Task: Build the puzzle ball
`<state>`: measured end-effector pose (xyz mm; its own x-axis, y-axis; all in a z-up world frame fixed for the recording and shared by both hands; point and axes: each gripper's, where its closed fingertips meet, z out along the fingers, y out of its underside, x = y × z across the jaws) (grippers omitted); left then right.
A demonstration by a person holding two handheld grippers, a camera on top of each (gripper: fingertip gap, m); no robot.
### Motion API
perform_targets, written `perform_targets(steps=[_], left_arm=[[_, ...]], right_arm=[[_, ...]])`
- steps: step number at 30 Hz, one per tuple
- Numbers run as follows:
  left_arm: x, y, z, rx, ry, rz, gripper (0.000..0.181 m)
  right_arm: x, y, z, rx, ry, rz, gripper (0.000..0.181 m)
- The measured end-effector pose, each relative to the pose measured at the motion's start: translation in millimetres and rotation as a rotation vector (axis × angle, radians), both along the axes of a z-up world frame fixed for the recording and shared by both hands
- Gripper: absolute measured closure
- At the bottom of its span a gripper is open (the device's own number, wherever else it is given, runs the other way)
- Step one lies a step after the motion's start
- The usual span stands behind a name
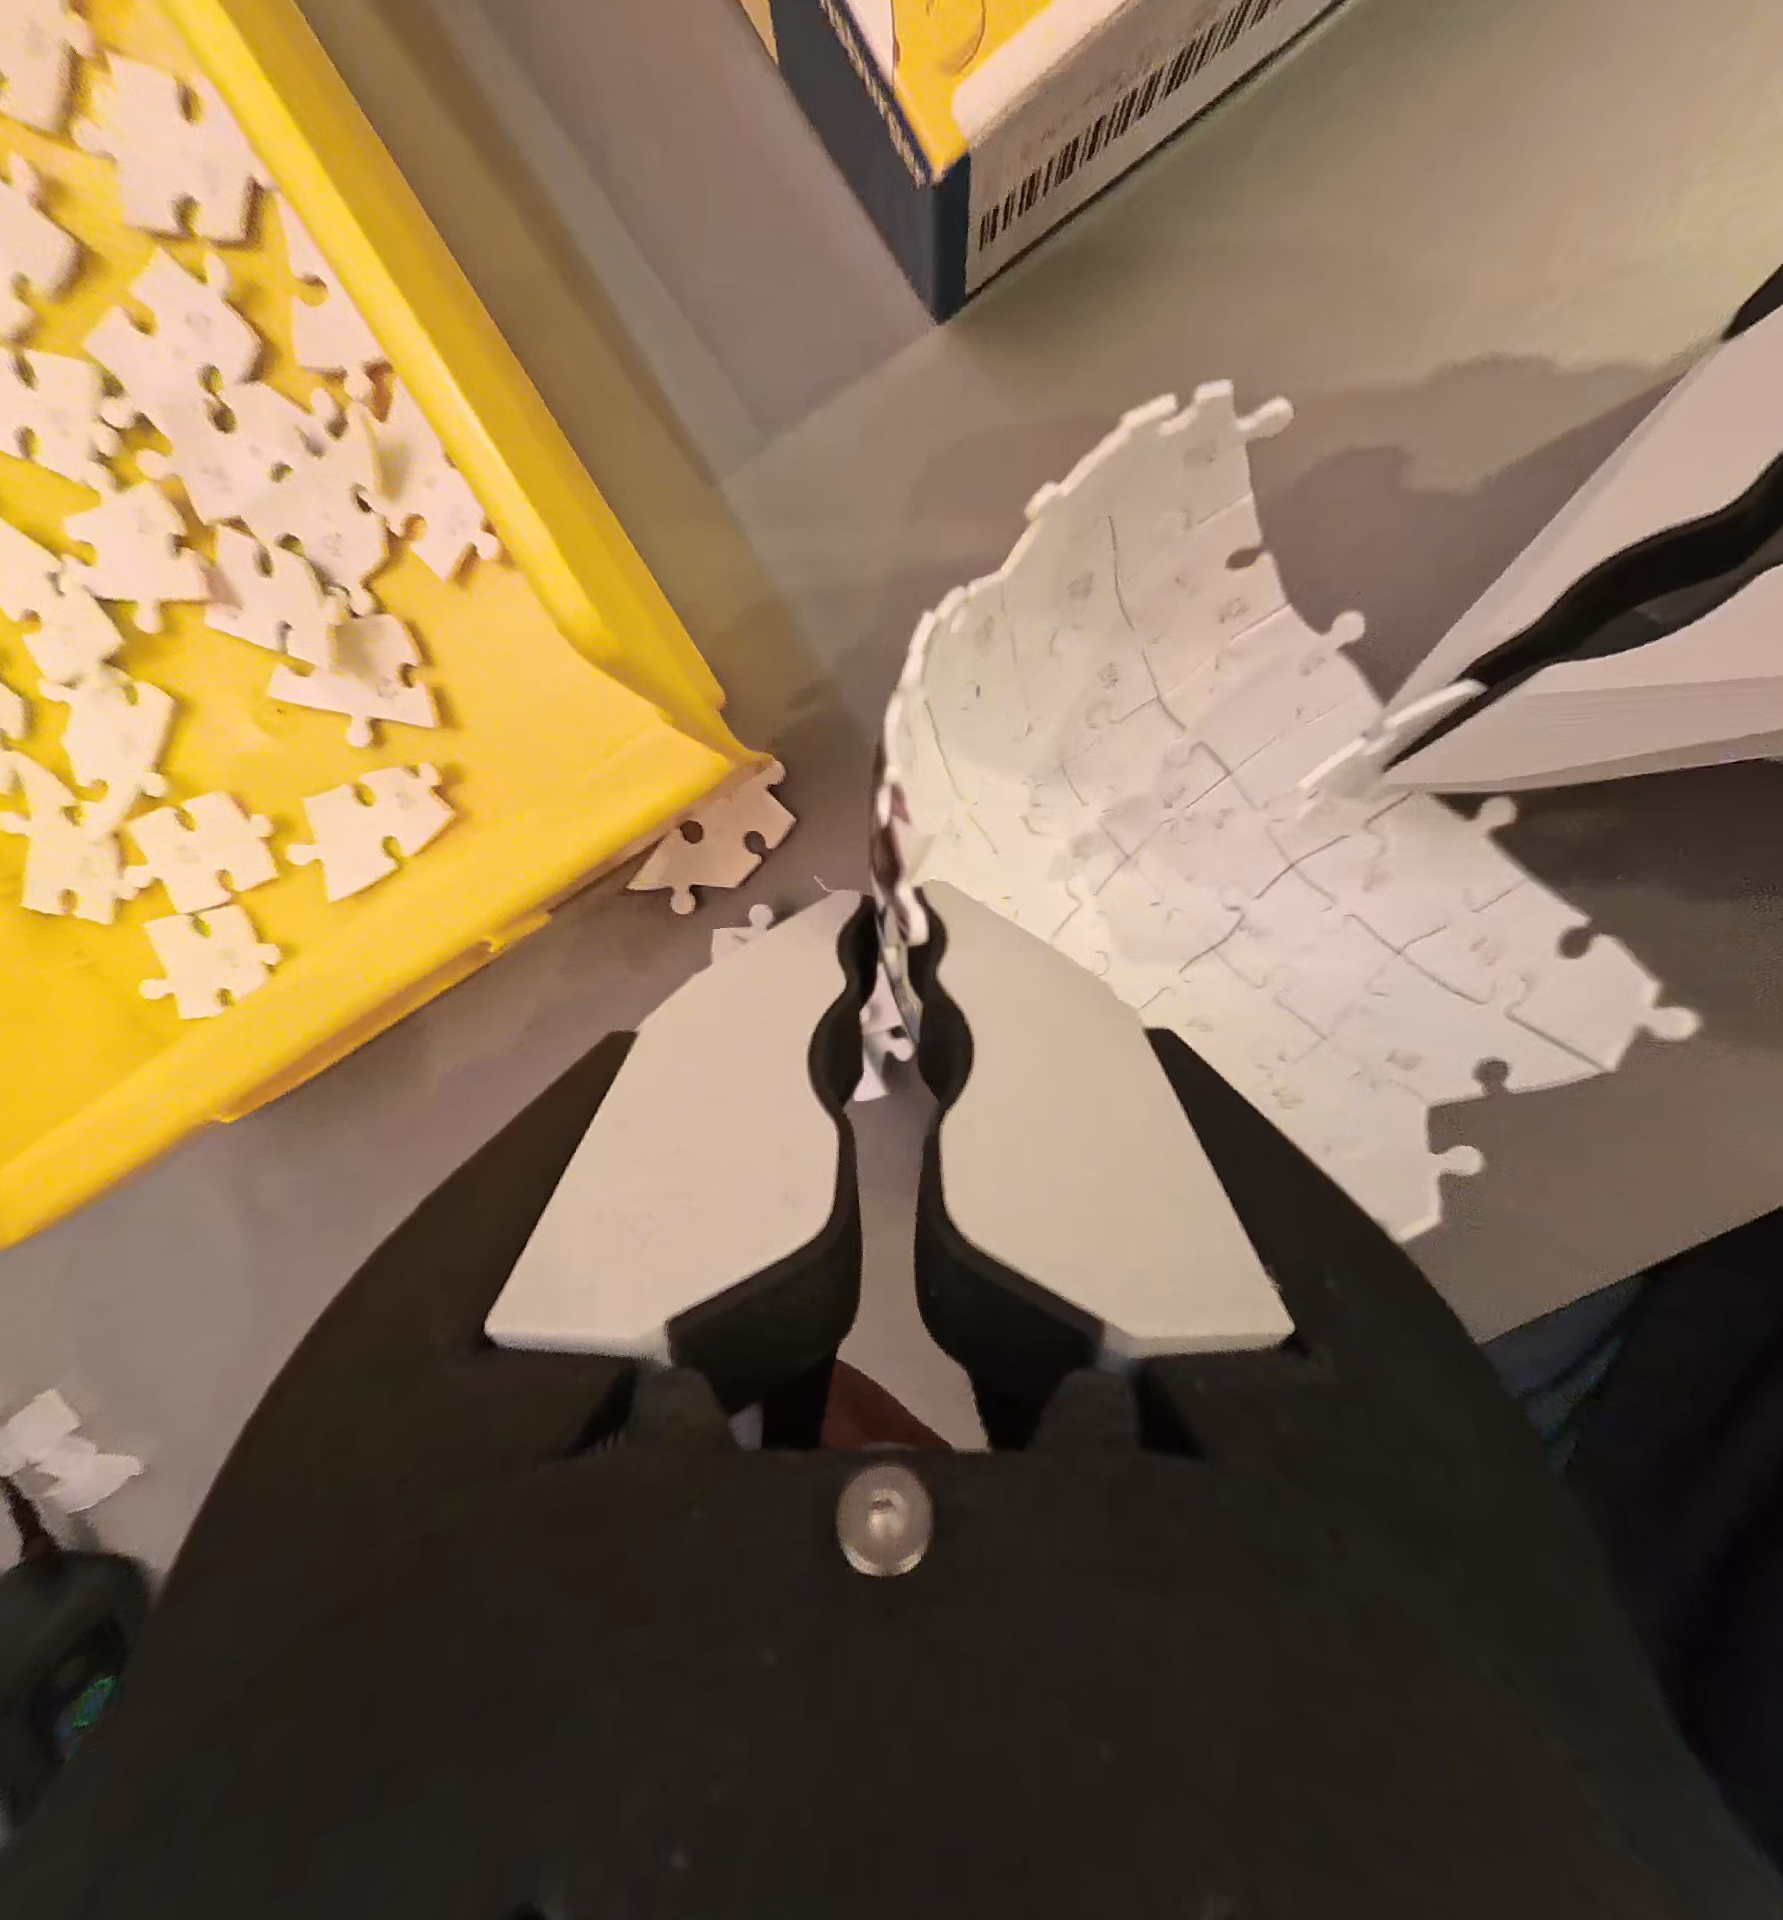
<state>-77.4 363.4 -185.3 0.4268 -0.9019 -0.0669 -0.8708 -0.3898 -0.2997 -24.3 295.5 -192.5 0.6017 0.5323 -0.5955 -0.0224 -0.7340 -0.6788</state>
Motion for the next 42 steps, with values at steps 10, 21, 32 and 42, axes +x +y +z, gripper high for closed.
perform_targets(steps=[10,21,32,42], left_arm=[[-10,16,23,0.059,0.219,-0.174,0.179],[-24,10,30,0.028,0.456,-0.379,0.179],[-23,9,24,-0.028,0.617,-0.463,0.179],[-23,12,25,-0.025,0.669,-0.493,0.179]], right_arm=[[7,-1,8,0.009,0.01,0.043,0.18],[-16,-11,2,-0.042,-0.016,0.176,0.18],[-32,-8,-22,-0.124,-0.112,0.237,0.18],[-33,2,-23,-0.138,-0.102,0.191,0.168]])
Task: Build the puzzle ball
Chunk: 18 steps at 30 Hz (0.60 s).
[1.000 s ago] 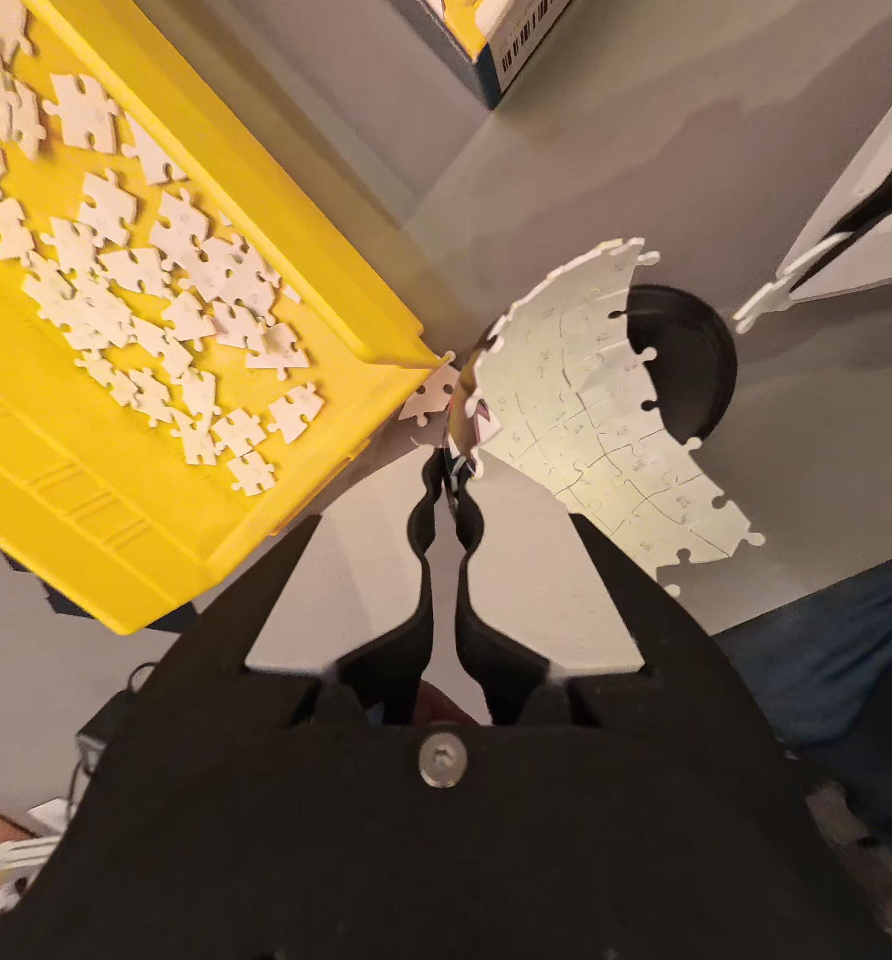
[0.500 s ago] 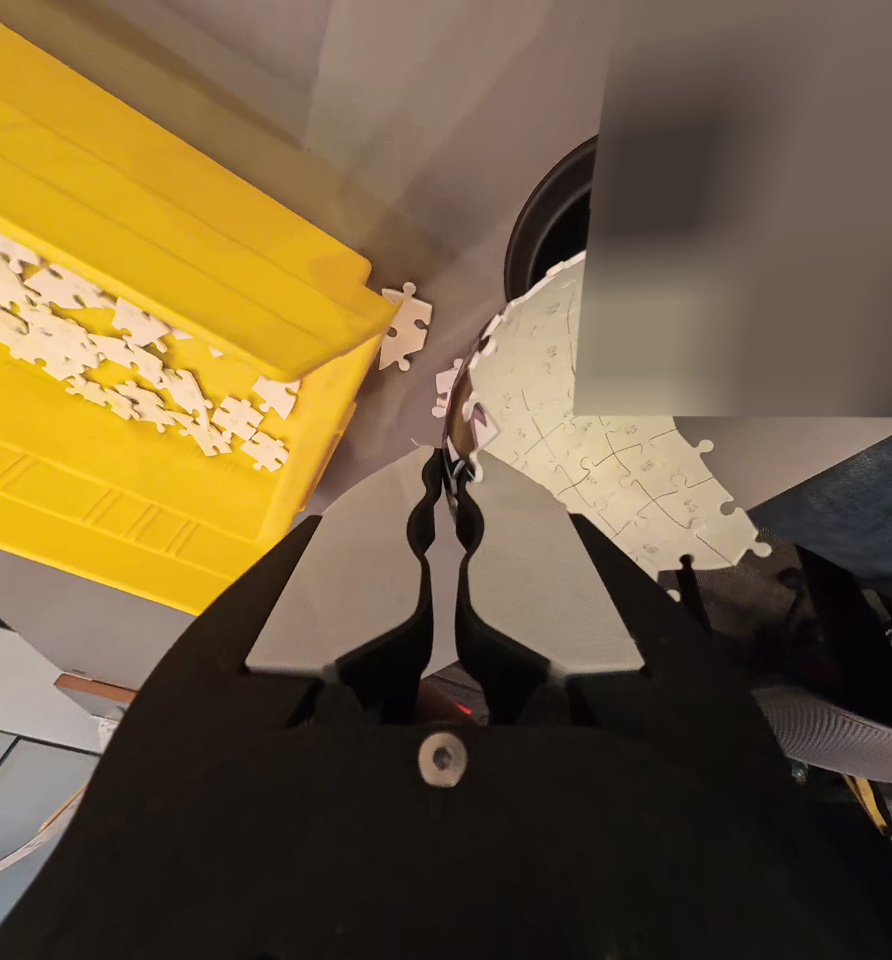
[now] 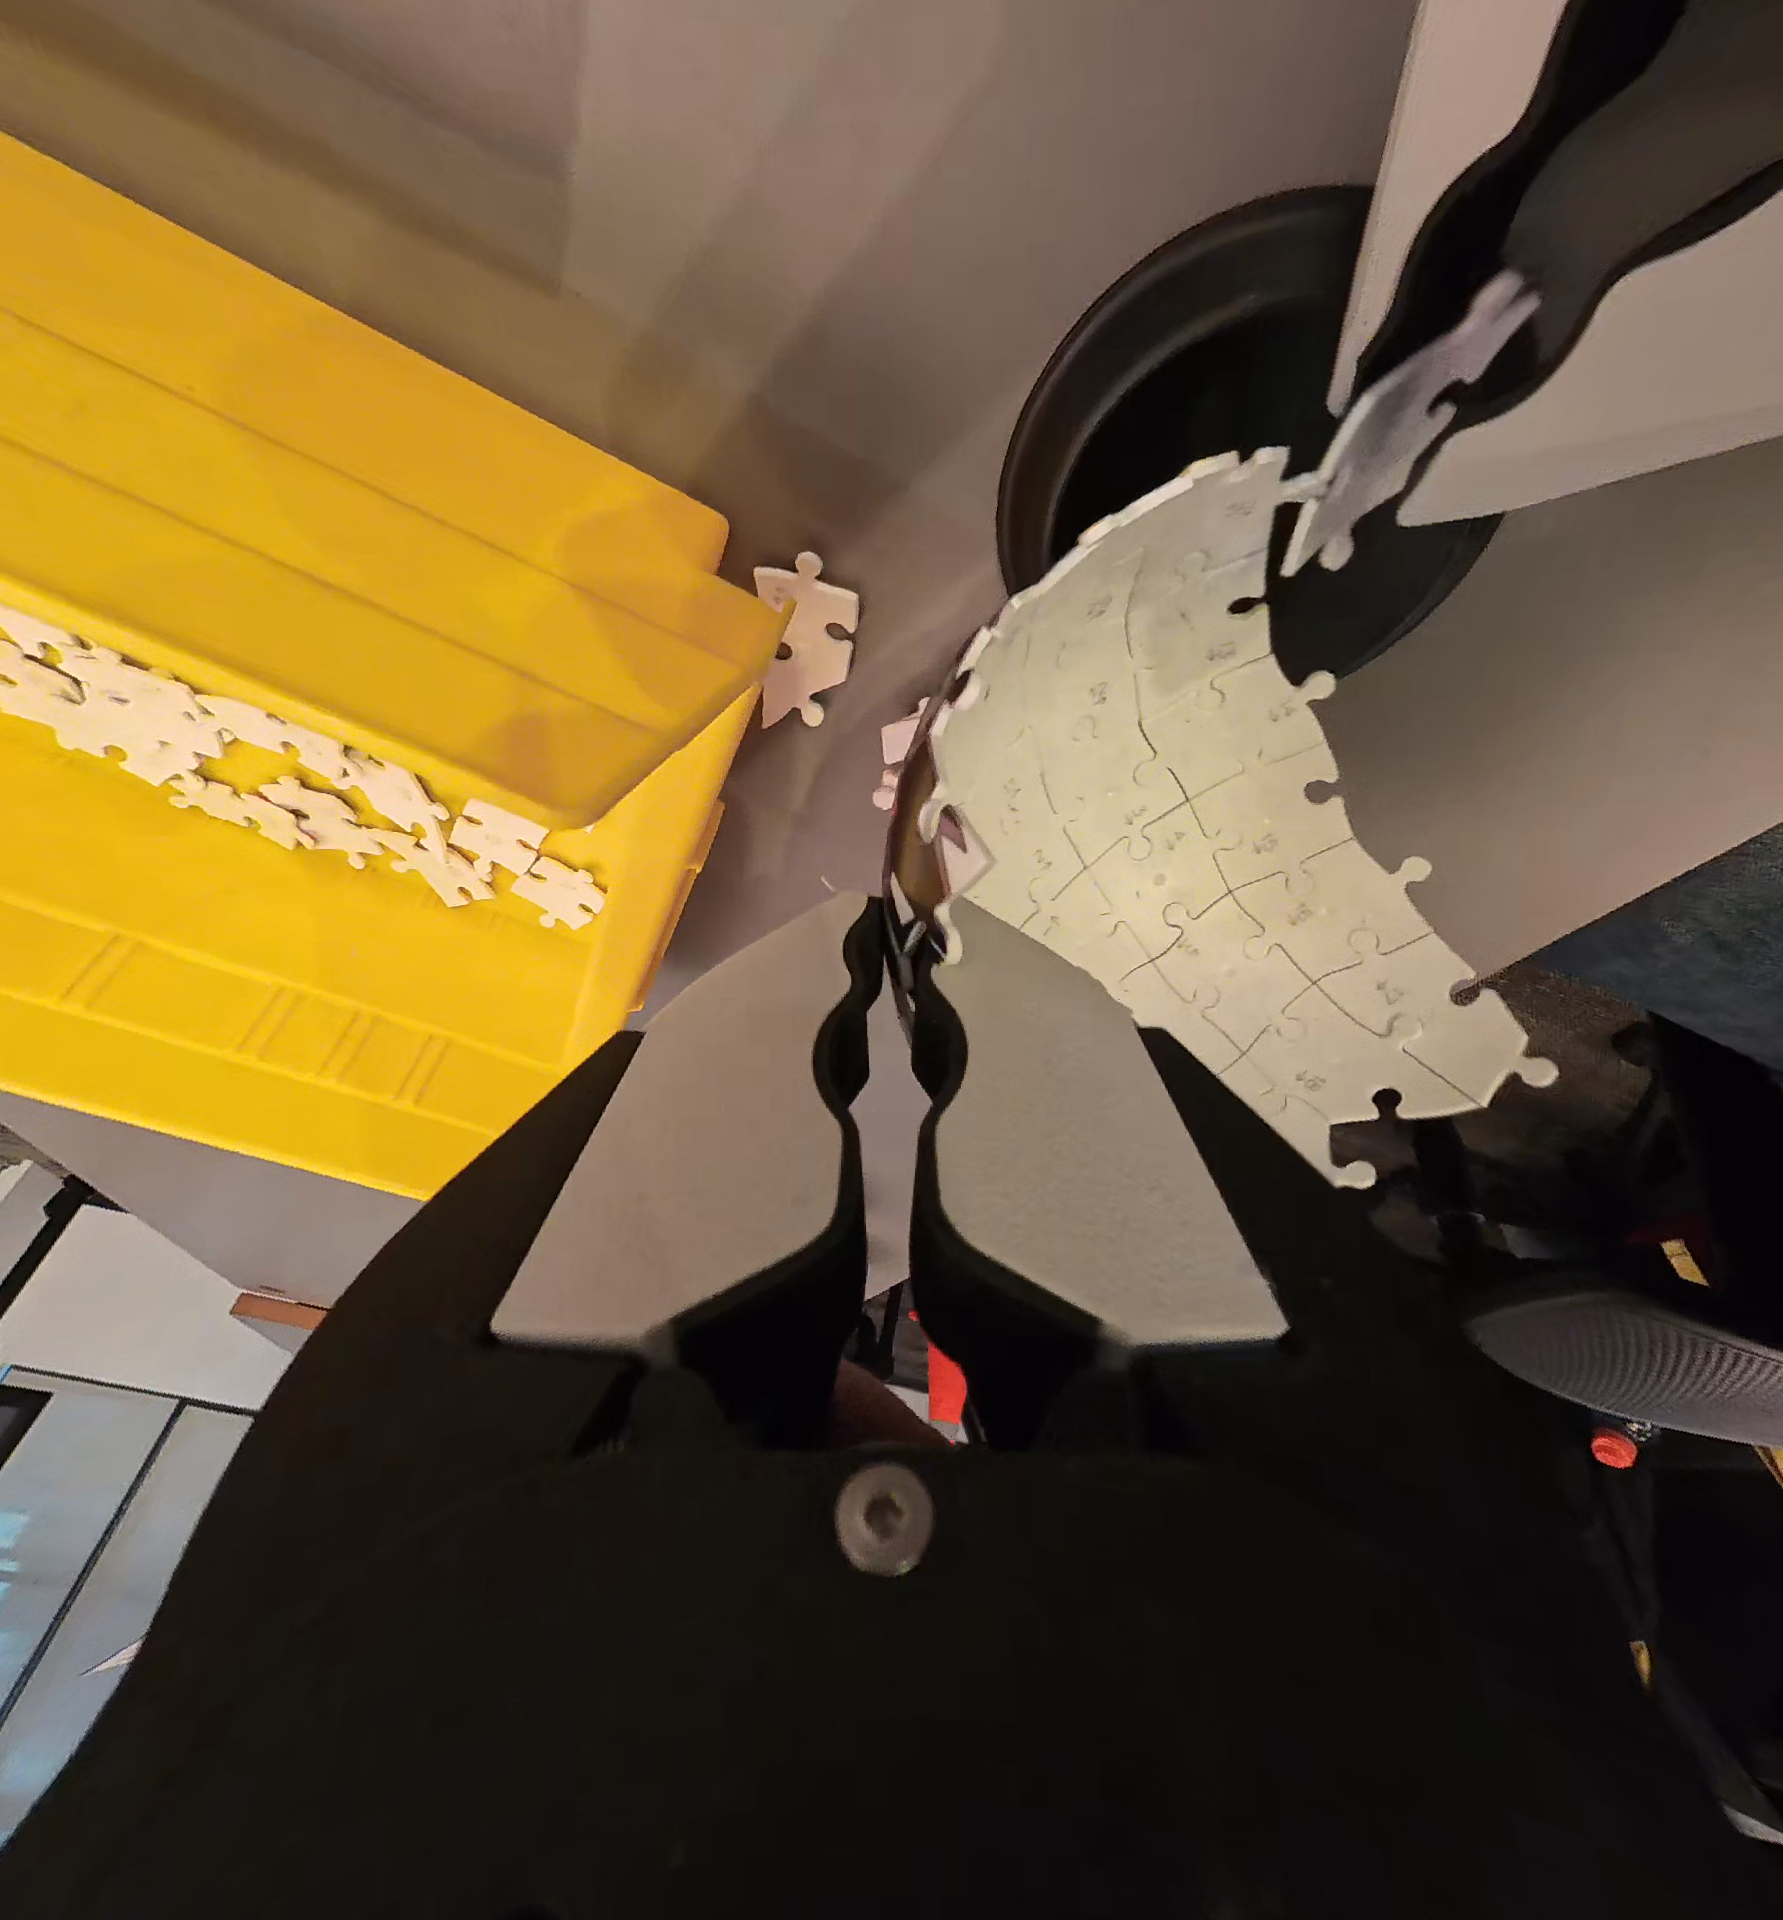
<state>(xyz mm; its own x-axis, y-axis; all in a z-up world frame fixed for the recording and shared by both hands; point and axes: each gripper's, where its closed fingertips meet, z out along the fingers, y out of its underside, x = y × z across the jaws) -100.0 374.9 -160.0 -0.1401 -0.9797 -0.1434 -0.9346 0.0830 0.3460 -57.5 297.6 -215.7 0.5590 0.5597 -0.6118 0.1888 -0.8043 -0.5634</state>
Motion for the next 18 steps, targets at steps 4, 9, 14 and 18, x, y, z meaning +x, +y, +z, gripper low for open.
perform_targets(steps=[4,9,14,18], left_arm=[[-1,3,-1,0.007,0.008,0.002,0.179],[0,4,-1,0.012,0.012,-0.01,0.179],[1,6,0,0.031,0.035,-0.038,0.179],[-2,7,1,0.039,0.05,-0.047,0.178]], right_arm=[[6,4,5,0.04,0.014,-0.033,0.158],[16,-4,18,0.164,0.035,-0.012,0.154],[16,-21,22,0.399,-0.124,0.149,0.153],[8,-19,20,0.522,-0.212,0.23,0.141]])
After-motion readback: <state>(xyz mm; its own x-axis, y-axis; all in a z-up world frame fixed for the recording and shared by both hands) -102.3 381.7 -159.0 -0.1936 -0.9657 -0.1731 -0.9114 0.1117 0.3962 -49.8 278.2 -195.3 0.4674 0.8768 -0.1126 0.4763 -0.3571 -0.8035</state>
